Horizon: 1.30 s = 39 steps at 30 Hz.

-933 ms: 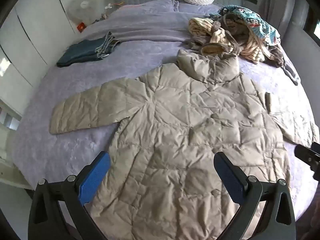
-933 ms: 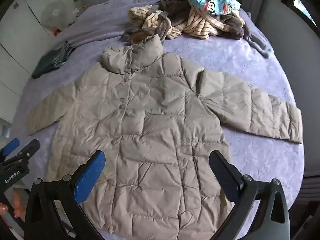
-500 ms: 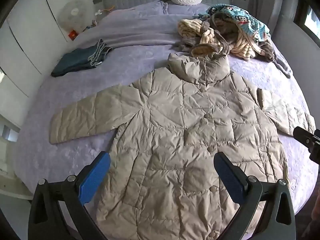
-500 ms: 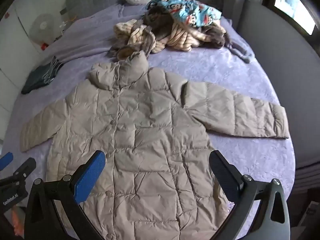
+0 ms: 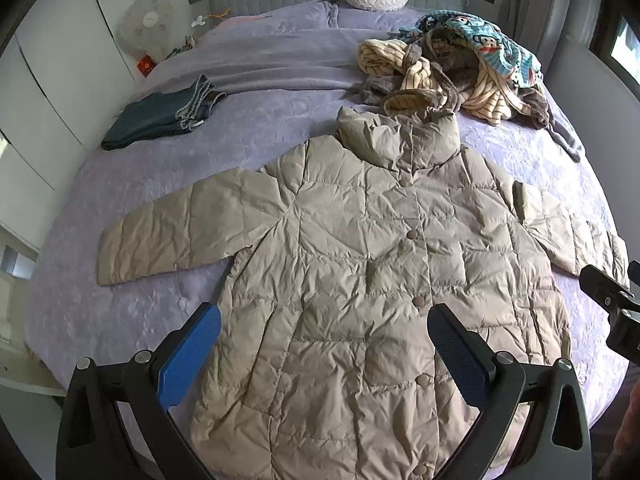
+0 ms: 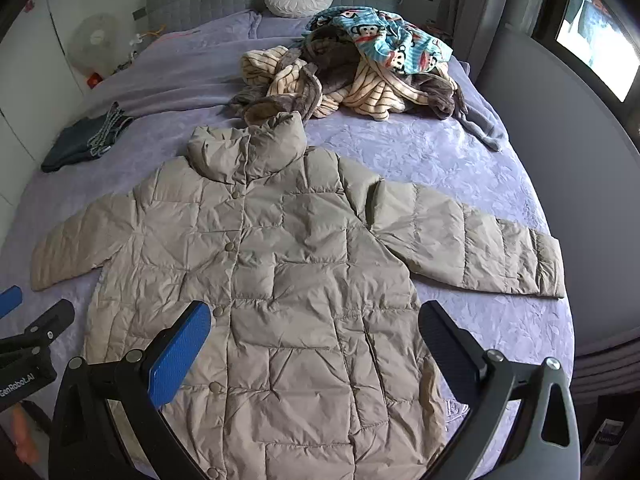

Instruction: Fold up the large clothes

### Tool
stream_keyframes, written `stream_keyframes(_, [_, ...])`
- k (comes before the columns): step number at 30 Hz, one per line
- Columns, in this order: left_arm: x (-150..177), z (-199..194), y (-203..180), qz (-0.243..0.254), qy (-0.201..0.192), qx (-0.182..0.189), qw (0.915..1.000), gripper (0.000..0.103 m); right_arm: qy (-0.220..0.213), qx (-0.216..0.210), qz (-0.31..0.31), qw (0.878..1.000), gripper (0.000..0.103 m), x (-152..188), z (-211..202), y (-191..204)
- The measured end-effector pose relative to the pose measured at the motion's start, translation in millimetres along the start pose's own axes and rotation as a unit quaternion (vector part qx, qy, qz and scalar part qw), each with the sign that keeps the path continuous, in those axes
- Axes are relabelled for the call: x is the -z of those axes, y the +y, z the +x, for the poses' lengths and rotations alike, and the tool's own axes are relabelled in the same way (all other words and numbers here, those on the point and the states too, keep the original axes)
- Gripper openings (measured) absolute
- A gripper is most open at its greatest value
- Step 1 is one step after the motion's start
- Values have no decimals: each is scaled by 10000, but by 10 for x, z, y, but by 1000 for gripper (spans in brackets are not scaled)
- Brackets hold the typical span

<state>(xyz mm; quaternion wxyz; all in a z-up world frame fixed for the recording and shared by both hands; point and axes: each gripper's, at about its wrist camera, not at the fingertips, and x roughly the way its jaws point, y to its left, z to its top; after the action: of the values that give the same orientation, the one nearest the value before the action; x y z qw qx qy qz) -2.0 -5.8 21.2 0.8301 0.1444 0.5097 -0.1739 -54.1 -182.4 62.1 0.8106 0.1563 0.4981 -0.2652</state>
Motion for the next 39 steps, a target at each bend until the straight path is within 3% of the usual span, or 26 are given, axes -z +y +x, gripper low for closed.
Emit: stream_keyframes(39, [32,19,41,-47,24,-1,10000,103,11,-3,-15,10000,103,45,83,84])
